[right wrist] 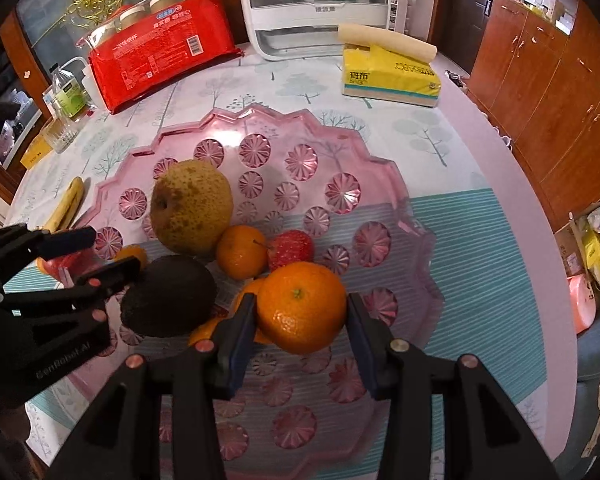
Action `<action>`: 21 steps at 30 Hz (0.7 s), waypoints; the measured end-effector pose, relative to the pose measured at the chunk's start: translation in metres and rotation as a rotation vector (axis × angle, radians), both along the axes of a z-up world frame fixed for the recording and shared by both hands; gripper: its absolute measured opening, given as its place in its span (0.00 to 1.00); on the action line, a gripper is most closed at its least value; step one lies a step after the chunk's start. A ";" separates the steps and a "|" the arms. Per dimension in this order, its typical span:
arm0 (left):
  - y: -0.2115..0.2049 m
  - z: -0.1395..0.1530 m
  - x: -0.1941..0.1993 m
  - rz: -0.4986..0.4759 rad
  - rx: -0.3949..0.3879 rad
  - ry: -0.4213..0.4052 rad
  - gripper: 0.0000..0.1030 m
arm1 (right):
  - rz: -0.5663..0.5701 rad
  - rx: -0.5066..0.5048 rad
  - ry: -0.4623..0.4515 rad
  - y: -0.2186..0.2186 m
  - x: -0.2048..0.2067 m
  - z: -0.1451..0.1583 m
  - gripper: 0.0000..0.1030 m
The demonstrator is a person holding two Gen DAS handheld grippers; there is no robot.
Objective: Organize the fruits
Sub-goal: 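Carry both mandarins into the pink bowl and release them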
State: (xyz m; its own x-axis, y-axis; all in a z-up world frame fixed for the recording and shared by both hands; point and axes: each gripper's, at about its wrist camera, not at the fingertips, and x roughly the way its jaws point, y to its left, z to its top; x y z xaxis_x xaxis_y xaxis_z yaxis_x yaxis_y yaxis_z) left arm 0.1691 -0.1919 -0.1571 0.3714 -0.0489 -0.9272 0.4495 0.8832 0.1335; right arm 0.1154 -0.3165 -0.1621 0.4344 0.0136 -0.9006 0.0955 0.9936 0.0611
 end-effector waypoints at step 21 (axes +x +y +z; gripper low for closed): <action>0.030 0.034 -0.021 0.061 -0.009 -0.044 0.84 | -0.004 0.075 -0.004 0.005 -0.017 0.011 0.46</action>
